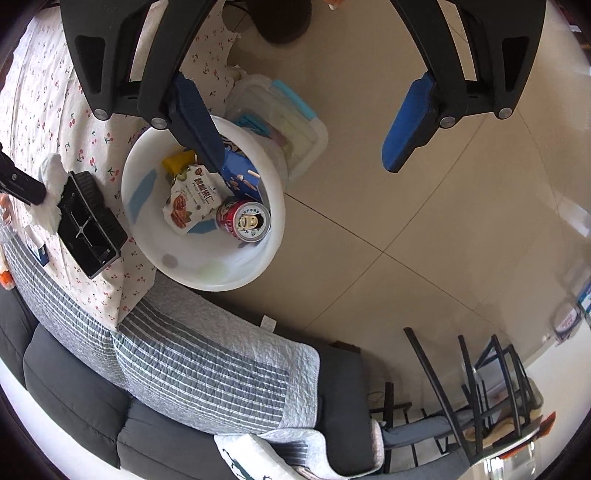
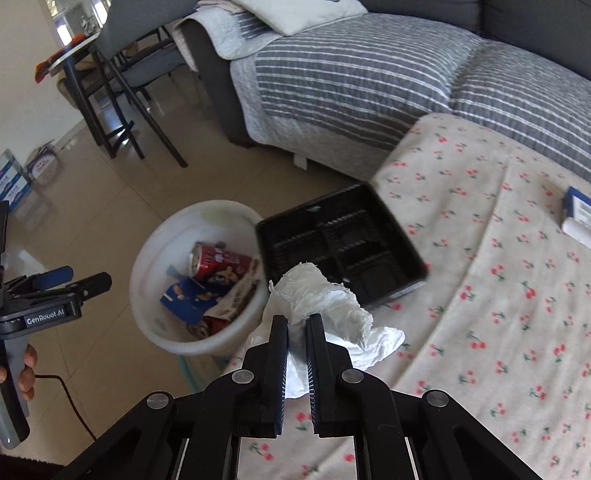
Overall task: Collect trash
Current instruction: 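Release the tissue into the white bucket with the right tool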
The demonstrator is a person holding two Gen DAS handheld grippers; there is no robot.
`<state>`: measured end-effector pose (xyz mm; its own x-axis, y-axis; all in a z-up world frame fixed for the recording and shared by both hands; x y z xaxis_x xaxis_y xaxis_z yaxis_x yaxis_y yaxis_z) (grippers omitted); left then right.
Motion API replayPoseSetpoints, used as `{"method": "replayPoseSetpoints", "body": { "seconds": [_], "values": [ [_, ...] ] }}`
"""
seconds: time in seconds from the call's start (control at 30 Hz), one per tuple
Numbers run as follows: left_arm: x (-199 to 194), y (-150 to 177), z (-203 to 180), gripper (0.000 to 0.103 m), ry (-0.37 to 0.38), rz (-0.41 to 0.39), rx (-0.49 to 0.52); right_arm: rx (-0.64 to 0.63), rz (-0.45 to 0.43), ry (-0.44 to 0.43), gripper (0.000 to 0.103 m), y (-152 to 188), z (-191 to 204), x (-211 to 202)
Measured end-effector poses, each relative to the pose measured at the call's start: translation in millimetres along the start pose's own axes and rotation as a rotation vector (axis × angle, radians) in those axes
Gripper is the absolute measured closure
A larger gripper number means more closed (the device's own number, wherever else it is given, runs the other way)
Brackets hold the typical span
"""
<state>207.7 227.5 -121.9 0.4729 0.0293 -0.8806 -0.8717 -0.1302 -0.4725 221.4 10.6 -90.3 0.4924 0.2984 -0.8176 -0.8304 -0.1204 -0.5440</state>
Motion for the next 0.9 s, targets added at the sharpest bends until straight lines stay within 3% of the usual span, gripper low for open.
{"method": "replayPoseSetpoints", "body": {
  "seconds": [0.33, 0.43, 0.47, 0.67, 0.9],
  "values": [
    [0.3, 4.5, 23.9, 0.014, 0.003, 0.011, -0.034, -0.020, 0.007, -0.076, 0.088, -35.7, 63.1, 57.8],
    [-0.2, 3.9, 22.1, 0.014, 0.005, 0.008, -0.029, 0.016, 0.003, -0.091, 0.046, -43.6, 65.8, 62.6],
    [-0.2, 3.0, 20.5, 0.014, 0.011, 0.005, -0.026, 0.024, -0.010, -0.084, 0.043, -45.5, 66.2, 59.8],
    [-8.0, 0.7, 0.7, 0.014, 0.031, -0.004, -0.004, -0.008, -0.044, -0.031, 0.038, -46.0, 53.1, 32.2],
    [-24.4, -1.2, -46.7, 0.014, 0.065, -0.013, 0.044, 0.040, -0.077, 0.036, 0.030, -24.8, -2.4, -13.1]
  ]
}}
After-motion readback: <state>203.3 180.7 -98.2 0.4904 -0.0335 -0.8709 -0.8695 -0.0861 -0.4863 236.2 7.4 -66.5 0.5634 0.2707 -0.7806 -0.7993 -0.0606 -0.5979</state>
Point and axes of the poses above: each gripper's, at about its wrist camera, not at the fingertips, and x roughly the way its jaws point, z to its left, y to its underside, the point moved 6 cm from there along x, roughly the way its jaws point, and after that the axes turned 1 degree about z, right-handed, at the moved point
